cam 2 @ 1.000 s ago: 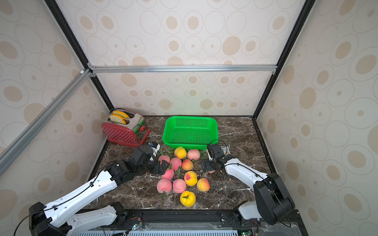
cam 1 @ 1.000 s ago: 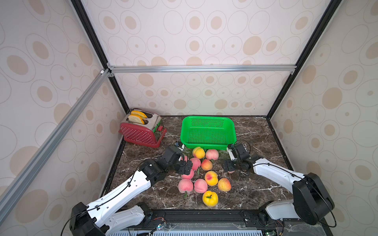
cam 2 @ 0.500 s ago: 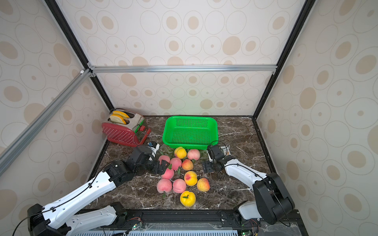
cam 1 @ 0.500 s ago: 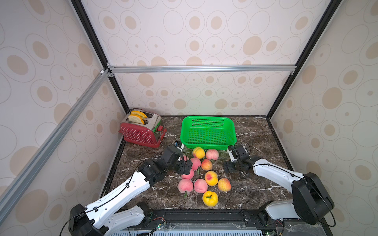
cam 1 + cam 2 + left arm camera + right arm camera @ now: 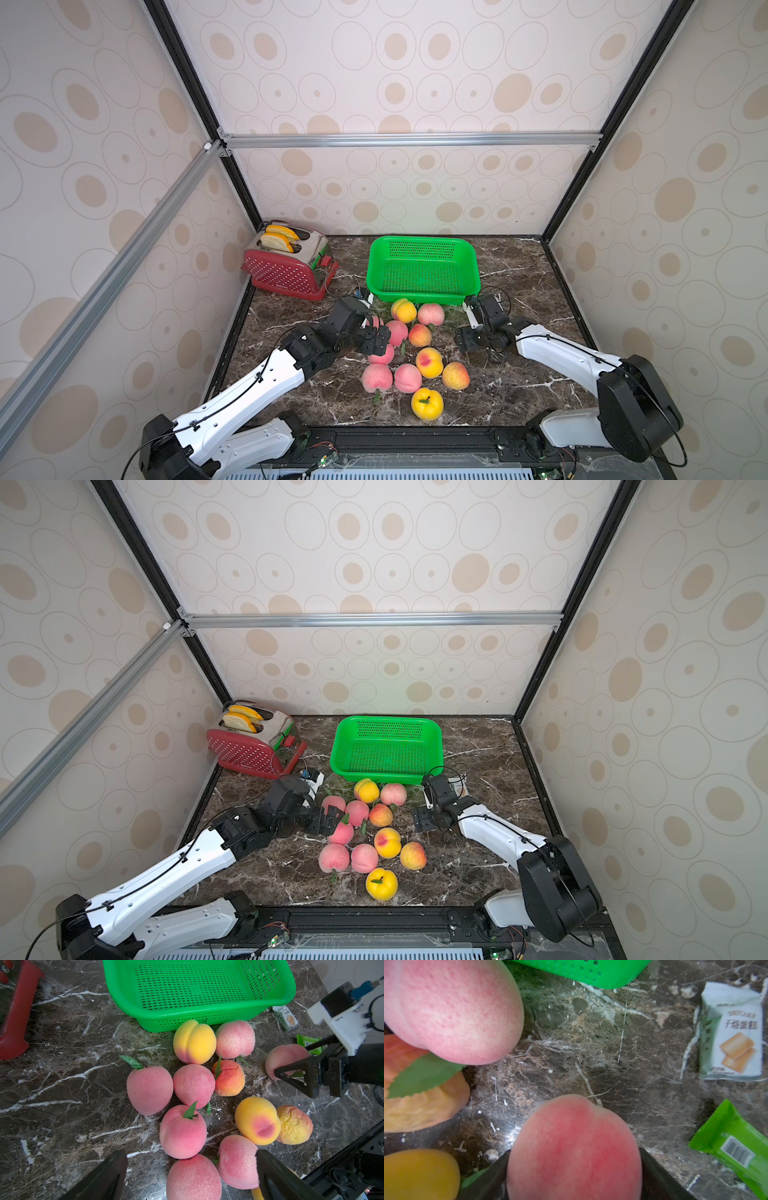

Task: Put the peaches into the basket
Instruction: Pick up the peach from the center of the board, then place the peach in the basket.

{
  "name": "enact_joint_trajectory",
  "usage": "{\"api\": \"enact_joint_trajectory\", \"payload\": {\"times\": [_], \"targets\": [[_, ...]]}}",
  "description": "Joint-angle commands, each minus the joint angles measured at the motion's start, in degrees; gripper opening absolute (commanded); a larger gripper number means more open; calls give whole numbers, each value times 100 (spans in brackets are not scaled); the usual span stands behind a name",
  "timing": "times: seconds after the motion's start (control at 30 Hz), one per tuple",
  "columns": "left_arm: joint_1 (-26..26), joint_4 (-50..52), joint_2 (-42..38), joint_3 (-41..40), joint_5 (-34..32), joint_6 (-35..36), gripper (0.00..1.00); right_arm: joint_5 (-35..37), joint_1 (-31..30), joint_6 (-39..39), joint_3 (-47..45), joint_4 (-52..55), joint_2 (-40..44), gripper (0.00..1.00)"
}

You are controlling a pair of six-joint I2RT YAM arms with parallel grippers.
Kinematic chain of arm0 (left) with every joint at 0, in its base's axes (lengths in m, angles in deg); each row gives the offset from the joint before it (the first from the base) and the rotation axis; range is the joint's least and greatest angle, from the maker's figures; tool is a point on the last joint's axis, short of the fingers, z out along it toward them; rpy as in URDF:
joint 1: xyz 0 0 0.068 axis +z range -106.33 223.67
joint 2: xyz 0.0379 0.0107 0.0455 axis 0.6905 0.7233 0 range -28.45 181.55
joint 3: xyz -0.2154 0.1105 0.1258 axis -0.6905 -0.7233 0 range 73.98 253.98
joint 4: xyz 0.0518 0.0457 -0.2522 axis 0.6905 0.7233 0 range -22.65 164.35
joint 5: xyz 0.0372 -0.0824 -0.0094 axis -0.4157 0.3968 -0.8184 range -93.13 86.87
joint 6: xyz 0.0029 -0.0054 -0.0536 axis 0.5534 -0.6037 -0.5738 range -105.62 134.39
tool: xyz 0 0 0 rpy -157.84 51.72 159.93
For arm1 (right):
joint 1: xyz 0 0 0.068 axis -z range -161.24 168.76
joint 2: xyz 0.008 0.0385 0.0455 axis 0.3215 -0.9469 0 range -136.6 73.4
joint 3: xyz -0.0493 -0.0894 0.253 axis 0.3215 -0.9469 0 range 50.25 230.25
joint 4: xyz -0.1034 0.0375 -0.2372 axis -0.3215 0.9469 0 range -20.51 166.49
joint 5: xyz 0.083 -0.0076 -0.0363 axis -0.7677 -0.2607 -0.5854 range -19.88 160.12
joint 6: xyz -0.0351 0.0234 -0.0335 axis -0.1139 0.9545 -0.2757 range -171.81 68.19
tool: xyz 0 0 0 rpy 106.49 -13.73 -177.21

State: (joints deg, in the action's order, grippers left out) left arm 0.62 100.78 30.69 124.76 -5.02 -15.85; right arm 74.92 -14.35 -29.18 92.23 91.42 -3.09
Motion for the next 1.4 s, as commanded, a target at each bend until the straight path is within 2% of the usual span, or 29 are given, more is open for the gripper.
{"api": "enact_joint_trajectory", "payload": {"times": [0.0, 0.3, 0.43, 0.53, 0.7, 0.83, 0.9, 1.17, 1.37], "targets": [[-49, 52, -53, 76, -157, -18, 99, 187, -30, -64, -14, 313, 351, 72], [-47, 190, 138, 329, -321, 179, 99, -19, -45, -159, 471, 1327, 1119, 69], [-48, 181, 253, 360, -323, 204, 99, -49, -52, -312, 1114, 1829, 1543, 69], [-47, 131, 335, 362, -279, 212, 99, -51, -58, -566, 1859, 2026, 1460, 70], [-52, 77, 542, 362, -193, 252, 99, 113, -15, -1256, 3518, 2198, 282, 72], [-61, 119, 491, 349, -158, 197, 99, -381, 329, -1460, 4452, 1961, -902, 72], [-73, 135, 357, 344, -184, 178, 99, -398, 484, -1552, 4903, 1955, -1433, 72], [-102, 419, 190, 415, -253, 249, 99, -701, 973, -1543, 5981, 1961, -2922, 72], [-117, 419, 159, 415, -292, 220, 99, -801, 1085, -1551, 6317, 1986, -3729, 71]]}}
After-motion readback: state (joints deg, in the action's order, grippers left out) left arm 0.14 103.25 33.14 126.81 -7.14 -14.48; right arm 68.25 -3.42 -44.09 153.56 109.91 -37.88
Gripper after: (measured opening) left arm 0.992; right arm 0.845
